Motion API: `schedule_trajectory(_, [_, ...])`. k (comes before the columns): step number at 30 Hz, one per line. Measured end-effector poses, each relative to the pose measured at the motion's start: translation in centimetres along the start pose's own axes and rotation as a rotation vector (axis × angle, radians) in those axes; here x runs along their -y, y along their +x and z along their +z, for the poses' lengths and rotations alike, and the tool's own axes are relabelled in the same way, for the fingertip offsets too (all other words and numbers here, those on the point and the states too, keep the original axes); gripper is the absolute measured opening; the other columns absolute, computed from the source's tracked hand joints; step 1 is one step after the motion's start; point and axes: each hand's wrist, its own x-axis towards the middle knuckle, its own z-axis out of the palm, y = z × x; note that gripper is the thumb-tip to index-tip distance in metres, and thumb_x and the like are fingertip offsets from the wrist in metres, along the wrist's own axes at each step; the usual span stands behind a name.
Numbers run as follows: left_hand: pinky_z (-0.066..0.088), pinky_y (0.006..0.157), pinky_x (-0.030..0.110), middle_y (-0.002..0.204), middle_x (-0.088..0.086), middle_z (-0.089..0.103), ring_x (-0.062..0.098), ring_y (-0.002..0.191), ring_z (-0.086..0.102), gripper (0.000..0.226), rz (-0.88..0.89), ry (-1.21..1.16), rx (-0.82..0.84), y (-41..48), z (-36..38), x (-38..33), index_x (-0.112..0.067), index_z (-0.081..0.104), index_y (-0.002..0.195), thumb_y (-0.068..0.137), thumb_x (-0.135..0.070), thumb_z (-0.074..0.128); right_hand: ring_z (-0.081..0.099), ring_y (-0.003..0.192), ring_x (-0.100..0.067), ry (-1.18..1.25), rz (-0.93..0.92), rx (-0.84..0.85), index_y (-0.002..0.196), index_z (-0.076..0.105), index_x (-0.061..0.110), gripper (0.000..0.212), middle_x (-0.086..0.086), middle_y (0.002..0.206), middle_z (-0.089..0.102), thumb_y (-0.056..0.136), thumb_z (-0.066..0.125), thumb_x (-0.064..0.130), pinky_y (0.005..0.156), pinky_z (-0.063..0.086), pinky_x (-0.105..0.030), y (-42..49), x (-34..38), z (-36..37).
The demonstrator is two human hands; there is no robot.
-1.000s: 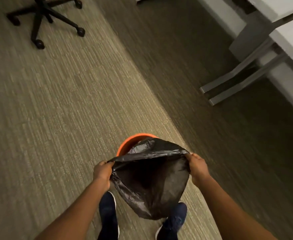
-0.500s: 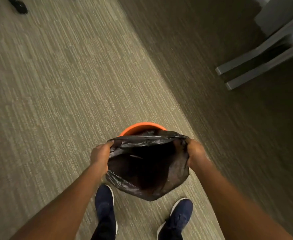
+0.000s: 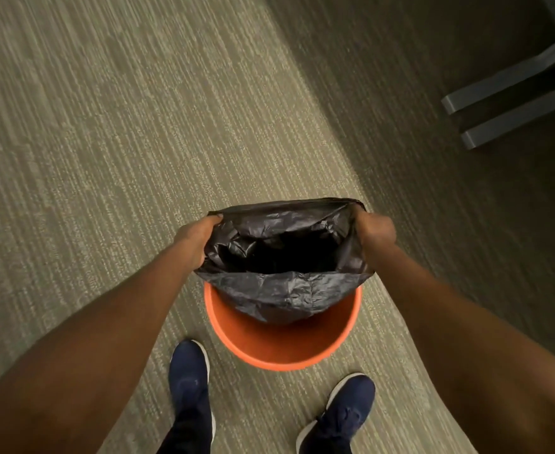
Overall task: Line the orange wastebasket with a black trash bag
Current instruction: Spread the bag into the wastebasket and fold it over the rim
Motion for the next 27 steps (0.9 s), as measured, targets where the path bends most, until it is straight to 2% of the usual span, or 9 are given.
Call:
schedule_trajectory(4, [0.06,0.063,0.042,0.084,0.014,0.073,0.028,0.063,0.068,0.018,-0.006,0.086,0.018,1.7,0.6,0.7,-0.009,0.068,0.085,0.086,-0.026,0.075,0.069,0.1,-0.035,-0.017,0.096,0.032,0.104,0.073,0.003,0.062,-0.015,0.108,0.072,0.072,0.071,0.056,0.091,0.058,-0.044,1.6,-0.9,1.2])
schedule_trajectory(7, [0.06,0.067,0.042,0.082,0.018,0.072,0.029,0.06,0.066,0.012,-0.057,0.112,0.042,2.1,0.3,1.9,-0.004,0.069,0.08,0.088,-0.014,0.07,0.071,0.087,-0.032,0.042,0.173,0.11,0.084,0.068,0.007,0.042,-0.014,0.099,0.072,0.07,0.081,0.045,0.084,0.061,-0.044,2.1,-2.4,1.8])
schedule_trajectory(10, [0.053,0.037,0.03,0.051,0.013,0.069,0.026,0.038,0.065,0.028,-0.112,0.095,0.084,2.1,-0.7,3.8,-0.002,0.068,0.063,0.09,-0.007,0.064,0.066,0.072,-0.028,0.076,0.244,0.197,0.08,0.066,0.006,0.034,-0.013,0.09,0.069,0.076,0.083,0.036,0.071,0.057,-0.038,1.8,-4.3,1.6])
schedule_trajectory(14, [0.056,0.05,0.033,0.056,0.009,0.073,0.026,0.052,0.069,0.028,-0.138,0.147,0.095,1.2,-2.3,6.2,-0.006,0.07,0.07,0.094,-0.02,0.063,0.064,0.061,-0.027,0.094,0.287,0.276,0.076,0.063,0.003,0.02,-0.016,0.083,0.068,0.088,0.072,0.017,0.059,0.055,-0.036,1.0,-7.2,0.5])
schedule_trajectory(17, [0.063,0.058,0.038,0.086,0.016,0.08,0.027,0.066,0.076,0.024,-0.129,0.119,0.127,0.4,-3.5,7.7,-0.006,0.077,0.088,0.087,-0.029,0.072,0.07,0.07,-0.032,0.188,0.313,0.341,0.083,0.068,-0.001,0.018,-0.018,0.087,0.072,0.09,0.072,0.015,0.076,0.06,-0.047,0.1,-9.0,-0.6])
schedule_trajectory(21, [0.061,0.064,0.036,0.089,0.009,0.081,0.025,0.075,0.078,0.039,-0.053,0.034,0.084,-0.8,-4.8,9.5,-0.01,0.078,0.093,0.085,-0.048,0.072,0.064,0.094,-0.033,0.402,0.317,0.41,0.108,0.069,0.004,0.033,-0.018,0.103,0.071,0.09,0.073,0.032,0.096,0.053,-0.047,-1.7,-10.5,-2.2])
schedule_trajectory(23, [0.058,0.071,0.037,0.092,0.006,0.081,0.026,0.081,0.076,0.048,-0.022,0.021,0.077,-1.5,-5.2,10.0,-0.015,0.078,0.096,0.084,-0.061,0.068,0.063,0.084,-0.029,0.465,0.304,0.438,0.106,0.068,0.007,0.04,-0.015,0.097,0.07,0.082,0.075,0.039,0.083,0.057,-0.043,-2.5,-11.0,-2.9])
schedule_trajectory(25, [0.052,0.063,0.034,0.093,0.005,0.08,0.027,0.084,0.072,0.065,-0.006,0.094,0.079,-2.5,-5.5,10.3,-0.019,0.077,0.099,0.076,-0.078,0.061,0.055,0.065,-0.018,0.467,0.286,0.483,0.099,0.065,0.012,0.046,-0.009,0.082,0.064,0.071,0.076,0.046,0.056,0.05,-0.03,-3.3,-11.3,-3.5])
schedule_trajectory(27, [0.048,0.057,0.032,0.096,0.008,0.079,0.029,0.085,0.069,0.077,0.003,0.162,0.084,-3.3,-5.7,10.7,-0.016,0.074,0.103,0.07,-0.084,0.06,0.052,0.06,-0.014,0.473,0.265,0.518,0.093,0.063,0.013,0.042,-0.004,0.074,0.064,0.068,0.08,0.043,0.047,0.048,-0.024,-3.8,-11.8,-3.8])
